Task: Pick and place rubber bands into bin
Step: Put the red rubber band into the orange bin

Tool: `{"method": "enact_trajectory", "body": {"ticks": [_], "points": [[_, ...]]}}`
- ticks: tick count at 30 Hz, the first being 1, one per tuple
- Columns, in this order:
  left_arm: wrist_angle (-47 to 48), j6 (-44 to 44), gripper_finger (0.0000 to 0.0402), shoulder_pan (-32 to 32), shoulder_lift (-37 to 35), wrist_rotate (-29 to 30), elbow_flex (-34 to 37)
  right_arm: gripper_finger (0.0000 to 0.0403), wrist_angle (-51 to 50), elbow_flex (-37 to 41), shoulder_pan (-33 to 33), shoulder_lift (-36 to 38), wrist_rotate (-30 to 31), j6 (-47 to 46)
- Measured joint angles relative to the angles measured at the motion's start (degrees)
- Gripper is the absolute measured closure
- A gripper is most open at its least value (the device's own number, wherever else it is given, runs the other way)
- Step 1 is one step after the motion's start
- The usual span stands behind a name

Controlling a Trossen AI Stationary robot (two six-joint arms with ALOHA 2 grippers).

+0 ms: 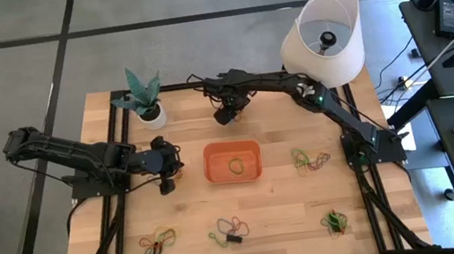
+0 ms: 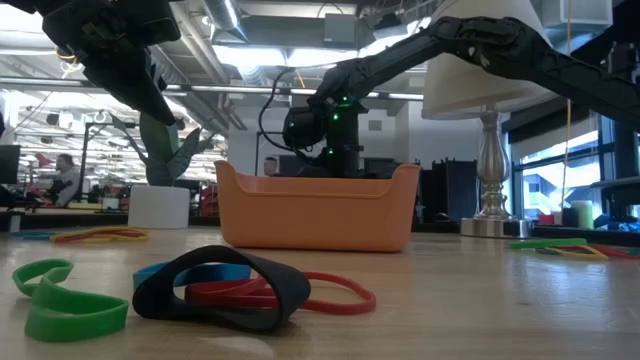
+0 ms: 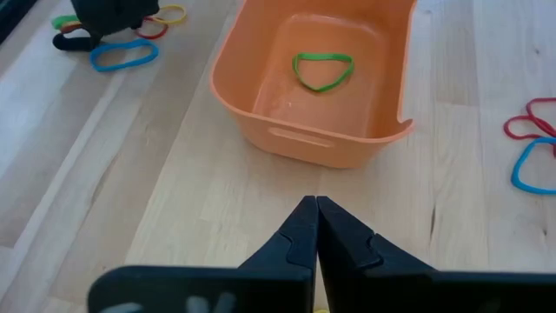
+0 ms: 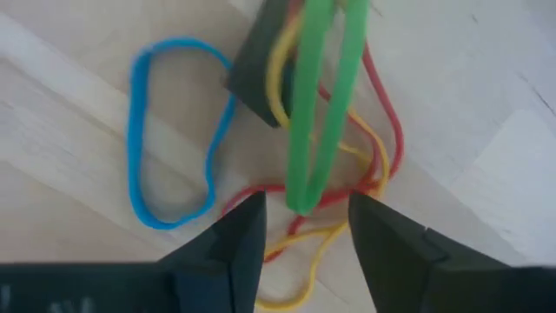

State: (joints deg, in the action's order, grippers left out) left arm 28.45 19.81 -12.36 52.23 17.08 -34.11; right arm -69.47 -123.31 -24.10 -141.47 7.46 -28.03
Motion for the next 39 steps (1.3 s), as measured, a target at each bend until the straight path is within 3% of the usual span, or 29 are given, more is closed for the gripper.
{"method": "enact_trajectory", "body": {"ticks": [22,39], "points": [[0.0,0.0,0.0396,0.0,0.0,-0.04,0.0,0.0238,-3.05,-0.02,0.97,0.0,-1.16,-6.15],[0.0,0.0,0.04,0.0,0.0,-0.02,0.0,0.034,0.79,7.62,1.55,0.65,-1.23,-6.04]]}}
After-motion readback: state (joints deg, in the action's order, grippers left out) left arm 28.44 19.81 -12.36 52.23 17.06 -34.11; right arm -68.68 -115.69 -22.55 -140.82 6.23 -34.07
